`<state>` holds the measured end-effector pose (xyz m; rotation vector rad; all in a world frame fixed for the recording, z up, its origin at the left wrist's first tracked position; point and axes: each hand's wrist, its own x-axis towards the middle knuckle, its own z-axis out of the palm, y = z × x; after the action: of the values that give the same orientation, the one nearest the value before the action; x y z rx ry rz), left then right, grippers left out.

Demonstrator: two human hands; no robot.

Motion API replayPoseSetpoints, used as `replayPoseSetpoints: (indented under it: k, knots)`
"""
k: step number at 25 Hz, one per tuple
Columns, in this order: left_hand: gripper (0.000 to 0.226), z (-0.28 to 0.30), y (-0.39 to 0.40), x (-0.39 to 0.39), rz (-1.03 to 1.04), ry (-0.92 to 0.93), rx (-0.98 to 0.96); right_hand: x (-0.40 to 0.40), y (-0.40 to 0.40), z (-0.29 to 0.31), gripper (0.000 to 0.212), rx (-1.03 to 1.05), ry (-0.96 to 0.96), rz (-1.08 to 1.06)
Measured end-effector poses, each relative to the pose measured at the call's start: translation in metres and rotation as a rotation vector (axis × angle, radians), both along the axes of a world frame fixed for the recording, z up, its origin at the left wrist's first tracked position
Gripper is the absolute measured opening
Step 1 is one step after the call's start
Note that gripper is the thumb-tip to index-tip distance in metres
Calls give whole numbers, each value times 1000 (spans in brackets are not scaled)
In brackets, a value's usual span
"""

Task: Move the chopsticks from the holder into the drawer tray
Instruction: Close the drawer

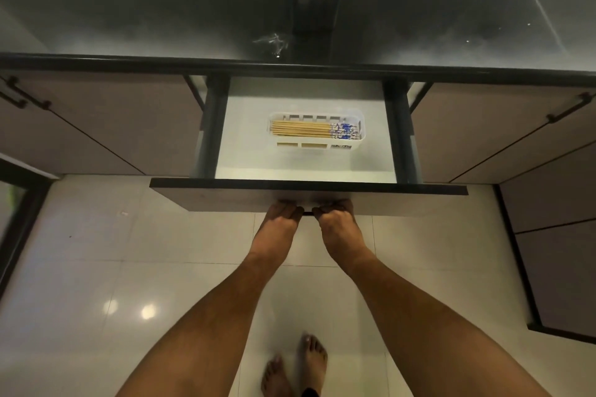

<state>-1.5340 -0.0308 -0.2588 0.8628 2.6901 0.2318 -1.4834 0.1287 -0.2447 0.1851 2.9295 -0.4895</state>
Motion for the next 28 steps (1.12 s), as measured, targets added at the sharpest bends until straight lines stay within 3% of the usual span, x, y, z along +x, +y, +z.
replayPoseSetpoints:
  k: [15, 23, 28]
  knots:
    - [57, -4, 51, -115, 76, 2, 26, -120, 43, 4, 16, -79, -20, -54]
    - [34, -9, 74, -184, 72, -17, 91, -197, 66, 1, 19, -10, -78, -83]
    - [36, -20, 87, -233, -17, -57, 30, -247, 81, -1, 28, -132, -162, -282]
